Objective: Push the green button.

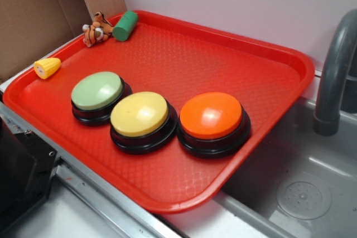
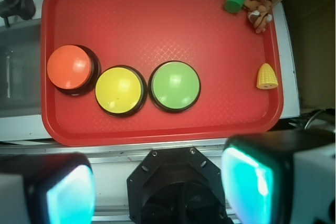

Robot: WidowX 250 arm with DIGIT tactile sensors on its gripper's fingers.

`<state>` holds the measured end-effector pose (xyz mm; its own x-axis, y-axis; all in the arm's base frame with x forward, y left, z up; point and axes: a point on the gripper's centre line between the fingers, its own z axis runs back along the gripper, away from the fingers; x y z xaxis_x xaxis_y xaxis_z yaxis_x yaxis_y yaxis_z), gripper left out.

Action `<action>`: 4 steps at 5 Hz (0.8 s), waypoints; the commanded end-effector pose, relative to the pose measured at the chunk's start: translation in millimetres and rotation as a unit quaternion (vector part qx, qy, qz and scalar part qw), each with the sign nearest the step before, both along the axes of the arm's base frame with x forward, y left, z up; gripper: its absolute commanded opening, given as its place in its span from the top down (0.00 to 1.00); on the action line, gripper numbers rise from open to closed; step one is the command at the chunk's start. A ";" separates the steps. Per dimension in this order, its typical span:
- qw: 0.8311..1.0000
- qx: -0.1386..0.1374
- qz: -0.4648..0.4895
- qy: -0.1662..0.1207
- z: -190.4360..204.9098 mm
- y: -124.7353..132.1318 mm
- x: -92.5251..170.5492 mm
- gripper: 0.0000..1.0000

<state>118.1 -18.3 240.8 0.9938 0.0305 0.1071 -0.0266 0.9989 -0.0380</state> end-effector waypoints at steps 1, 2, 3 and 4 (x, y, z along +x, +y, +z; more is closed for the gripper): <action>1.000 0.000 0.000 0.000 0.0 0.0 0.0 0.00; 0.989 0.018 -0.125 0.080 -48.4 27.9 30.4 0.00; 0.965 0.061 -0.244 0.073 -79.2 29.9 49.2 0.00; 0.926 0.093 -0.357 0.074 -111.6 20.9 65.7 0.00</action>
<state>174.8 6.5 123.8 0.7717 -0.6255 -0.1150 0.6340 0.7710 0.0599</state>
